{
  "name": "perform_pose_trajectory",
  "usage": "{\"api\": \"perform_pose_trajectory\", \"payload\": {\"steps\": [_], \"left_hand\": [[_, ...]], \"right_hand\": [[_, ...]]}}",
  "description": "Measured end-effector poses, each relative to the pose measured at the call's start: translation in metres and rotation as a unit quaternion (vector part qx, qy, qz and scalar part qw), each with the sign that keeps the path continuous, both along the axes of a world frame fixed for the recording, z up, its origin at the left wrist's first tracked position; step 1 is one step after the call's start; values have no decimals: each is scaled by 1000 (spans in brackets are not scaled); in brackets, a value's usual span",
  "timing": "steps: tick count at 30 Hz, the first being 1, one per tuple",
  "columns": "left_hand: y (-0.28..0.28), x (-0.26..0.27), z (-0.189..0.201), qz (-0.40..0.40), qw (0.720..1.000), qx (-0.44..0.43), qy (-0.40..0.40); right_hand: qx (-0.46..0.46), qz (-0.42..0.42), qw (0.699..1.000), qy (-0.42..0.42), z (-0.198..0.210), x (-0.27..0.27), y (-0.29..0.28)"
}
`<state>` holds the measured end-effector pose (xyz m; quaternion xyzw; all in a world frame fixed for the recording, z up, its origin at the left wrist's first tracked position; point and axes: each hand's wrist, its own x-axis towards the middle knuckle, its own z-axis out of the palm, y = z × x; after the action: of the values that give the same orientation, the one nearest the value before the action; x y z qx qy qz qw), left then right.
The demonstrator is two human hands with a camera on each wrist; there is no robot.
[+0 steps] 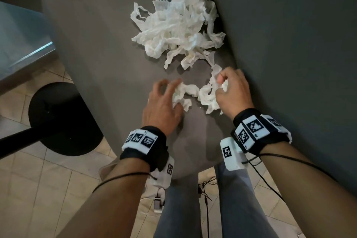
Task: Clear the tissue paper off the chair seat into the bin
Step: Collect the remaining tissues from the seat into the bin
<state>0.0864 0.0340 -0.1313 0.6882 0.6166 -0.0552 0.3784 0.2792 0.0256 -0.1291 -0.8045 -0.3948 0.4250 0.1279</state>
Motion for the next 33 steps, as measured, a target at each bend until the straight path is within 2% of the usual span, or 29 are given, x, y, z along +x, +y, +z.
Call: {"api": "perform_pose_trajectory", "payload": {"steps": [3, 6, 8, 12, 15, 18, 21, 25, 28, 33], "left_hand": [[-8, 7, -10, -56, 998, -10, 36], [-11, 5, -15, -26, 999, -29, 36], [-14, 2, -14, 16, 999, -44, 18], [-24, -4, 0, 159, 986, -44, -36], [-30, -10, 15, 239, 969, -32, -54], [-40, -14, 26, 360, 928, -27, -88], [-54, -18, 34, 443, 886, -42, -128], [-71, -18, 39, 512, 841, -50, -171], [-84, -16, 47, 578, 789, -37, -205], [-109, -1, 73, 667, 719, -12, -196]], "right_hand": [[5, 9, 1000, 9, -5, -2, 1], [-26, -46, 998, 20, -1, -2, 2], [-46, -77, 995, 45, 3, -2, -3], [-123, -129, 972, 151, 8, 0, -20], [-118, -146, 965, 182, 13, 4, -28], [-96, -151, 965, 192, 18, 6, -32], [-78, -175, 959, 209, 24, 3, -30], [-39, -162, 965, 202, 33, -2, -26], [-46, -149, 965, 212, 39, -6, -21], [-48, -75, 969, 230, 48, -8, -21]]}}
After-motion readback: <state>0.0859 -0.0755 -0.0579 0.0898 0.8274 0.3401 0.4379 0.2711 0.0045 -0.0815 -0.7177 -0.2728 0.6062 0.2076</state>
